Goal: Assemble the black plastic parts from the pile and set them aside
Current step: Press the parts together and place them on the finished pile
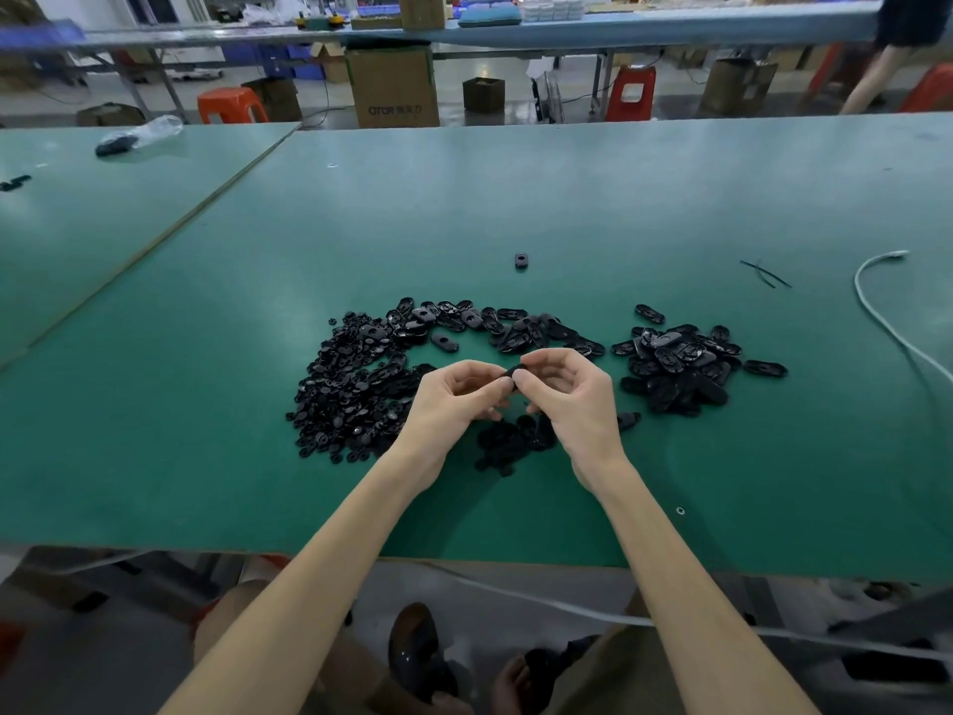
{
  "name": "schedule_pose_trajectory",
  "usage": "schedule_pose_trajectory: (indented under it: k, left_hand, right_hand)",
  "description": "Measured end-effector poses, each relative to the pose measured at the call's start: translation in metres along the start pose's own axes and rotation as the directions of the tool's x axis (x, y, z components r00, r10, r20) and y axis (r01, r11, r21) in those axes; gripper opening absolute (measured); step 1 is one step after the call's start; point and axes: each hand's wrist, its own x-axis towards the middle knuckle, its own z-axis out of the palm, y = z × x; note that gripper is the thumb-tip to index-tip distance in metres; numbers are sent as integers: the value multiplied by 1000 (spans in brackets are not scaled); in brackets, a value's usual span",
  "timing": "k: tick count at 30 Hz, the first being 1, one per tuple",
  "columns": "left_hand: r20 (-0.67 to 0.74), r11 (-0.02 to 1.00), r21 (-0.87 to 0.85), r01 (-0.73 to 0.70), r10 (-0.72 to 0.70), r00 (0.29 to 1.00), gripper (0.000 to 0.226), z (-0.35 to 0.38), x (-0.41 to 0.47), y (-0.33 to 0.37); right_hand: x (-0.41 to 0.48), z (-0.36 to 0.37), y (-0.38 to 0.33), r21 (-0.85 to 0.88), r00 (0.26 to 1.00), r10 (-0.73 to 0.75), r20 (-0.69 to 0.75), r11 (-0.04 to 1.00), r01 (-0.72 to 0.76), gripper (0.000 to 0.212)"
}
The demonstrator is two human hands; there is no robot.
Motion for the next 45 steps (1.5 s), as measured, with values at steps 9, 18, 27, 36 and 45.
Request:
schedule_pose_trajectory:
  k: [9,18,27,36,45]
  left_hand:
    - [2,996,89,-8,8,1000,17,1,-1,-1]
    - [1,993,110,40,-40,999,12,5,-1,7]
    - [-84,982,185,50,-35,996,8,13,-1,8]
    - [49,998,33,48,-50,998,13,-6,-1,7]
    - [-128,965,257,-44,80,989,2,12,9,22]
  right_hand:
    - [-2,-1,-3,-16,1000,-8,-8,1000,8,11]
    - [-1,0,-1,-6,1000,-13,18,1000,13,12]
    - [0,1,1,-56,1000,-12,7,998,12,14]
    - [0,1,-1,-10,1000,-4,0,1000,4,12]
    - [2,0,2,-6,999,-12,-48,1000,12,18]
